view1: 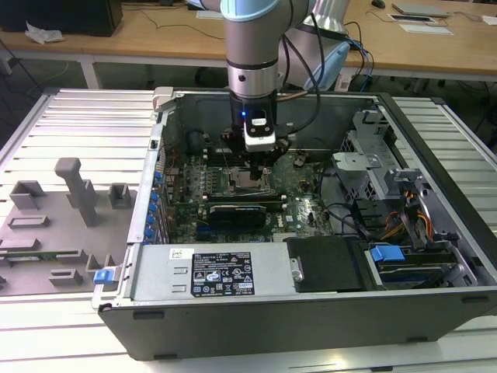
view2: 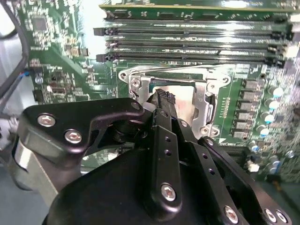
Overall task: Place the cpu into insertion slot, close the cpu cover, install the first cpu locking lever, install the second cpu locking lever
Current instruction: 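Close the cpu cover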
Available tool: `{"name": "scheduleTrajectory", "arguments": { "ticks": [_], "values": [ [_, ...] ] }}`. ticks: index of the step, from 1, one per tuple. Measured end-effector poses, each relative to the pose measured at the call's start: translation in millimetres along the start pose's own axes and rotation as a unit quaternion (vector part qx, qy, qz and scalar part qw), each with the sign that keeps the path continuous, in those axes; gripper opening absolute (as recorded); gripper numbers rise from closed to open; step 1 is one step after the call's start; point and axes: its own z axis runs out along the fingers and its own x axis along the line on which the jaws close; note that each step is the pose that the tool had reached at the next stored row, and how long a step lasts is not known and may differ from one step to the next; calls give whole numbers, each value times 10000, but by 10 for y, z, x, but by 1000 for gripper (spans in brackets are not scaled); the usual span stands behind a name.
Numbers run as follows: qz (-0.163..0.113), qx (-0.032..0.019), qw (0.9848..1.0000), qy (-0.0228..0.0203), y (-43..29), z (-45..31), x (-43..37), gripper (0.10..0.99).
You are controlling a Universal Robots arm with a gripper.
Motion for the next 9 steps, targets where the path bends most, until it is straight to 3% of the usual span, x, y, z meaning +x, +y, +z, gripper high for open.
{"name": "scheduleTrajectory", "arguments": {
  "ticks": [3,6,9],
  "values": [
    [-252,-25,9997,-9,0,1,0,106],
    [-297,-29,9996,-12,0,1,1,106],
    [-313,-21,9994,119,-1,3,1,106]
  ]
}}
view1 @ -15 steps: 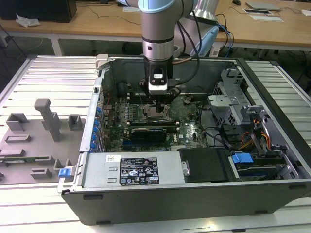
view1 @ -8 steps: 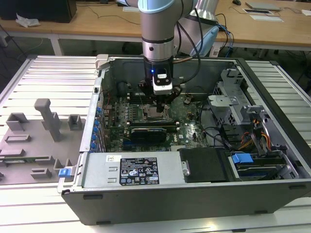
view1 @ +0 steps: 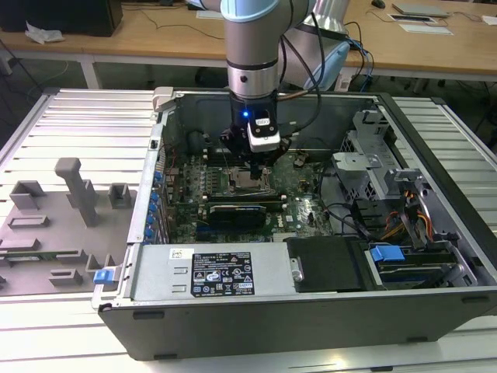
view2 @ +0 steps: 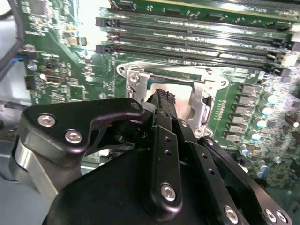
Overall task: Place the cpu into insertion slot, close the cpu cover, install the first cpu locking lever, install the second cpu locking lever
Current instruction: 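Close the cpu cover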
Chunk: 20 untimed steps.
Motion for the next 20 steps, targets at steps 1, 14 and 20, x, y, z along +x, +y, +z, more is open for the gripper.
{"name": "scheduleTrajectory", "arguments": {
  "ticks": [1,14,20],
  "values": [
    [-19,-17,10000,80,-1,0,0,106],
    [-692,-145,9973,209,-3,16,0,106],
    [-1725,-221,9846,188,-2,47,3,106]
  ]
}}
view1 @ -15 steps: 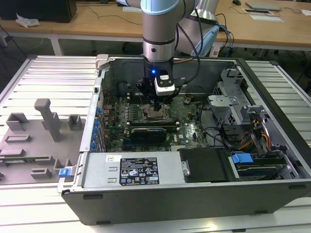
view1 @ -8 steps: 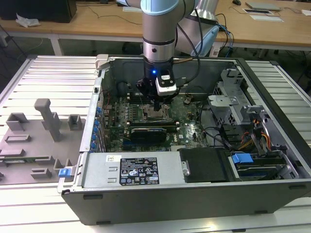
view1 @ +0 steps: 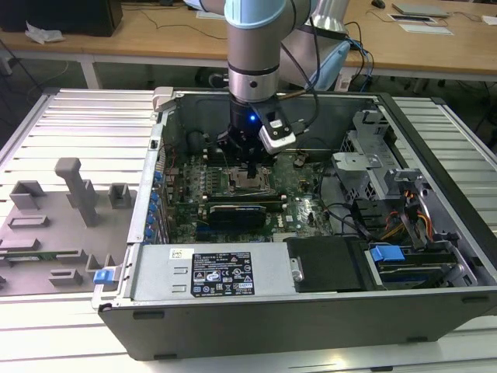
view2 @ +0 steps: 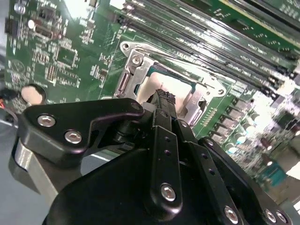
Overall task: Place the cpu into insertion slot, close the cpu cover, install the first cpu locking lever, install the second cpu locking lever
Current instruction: 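Close the cpu cover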
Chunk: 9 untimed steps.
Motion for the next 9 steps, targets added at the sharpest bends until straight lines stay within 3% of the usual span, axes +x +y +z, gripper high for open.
{"name": "scheduleTrajectory", "arguments": {
  "ticks": [3,6,9],
  "values": [
    [-430,-2,9991,-4,1,9,0,106],
    [-572,41,9984,-6,-2,9,25,106],
    [-647,48,9979,-8,-11,10,97,106]
  ]
}}
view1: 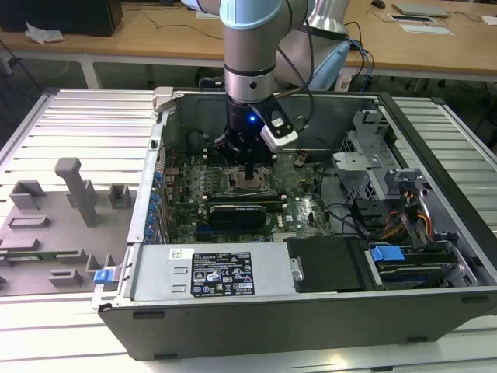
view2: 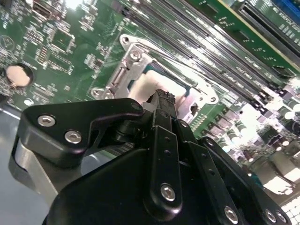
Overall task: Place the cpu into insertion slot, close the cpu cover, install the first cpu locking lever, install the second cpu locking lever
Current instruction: 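Close the cpu cover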
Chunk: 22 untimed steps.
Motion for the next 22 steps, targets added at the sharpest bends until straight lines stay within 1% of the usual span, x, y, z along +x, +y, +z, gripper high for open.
{"name": "scheduleTrajectory", "arguments": {
  "ticks": [4,9,11,13,15,20,22],
  "values": [
    [-131,-9,9999,-3,8,11,144,106],
    [-324,-21,9995,-8,12,35,199,106],
    [-405,-27,9992,-11,14,47,216,106],
    [-539,-34,9985,-13,14,74,235,106],
    [-635,-42,9980,-17,16,92,237,106],
    [-689,-43,9976,-17,15,95,238,106],
    [-691,-44,9976,-17,15,83,237,106]
  ]
}}
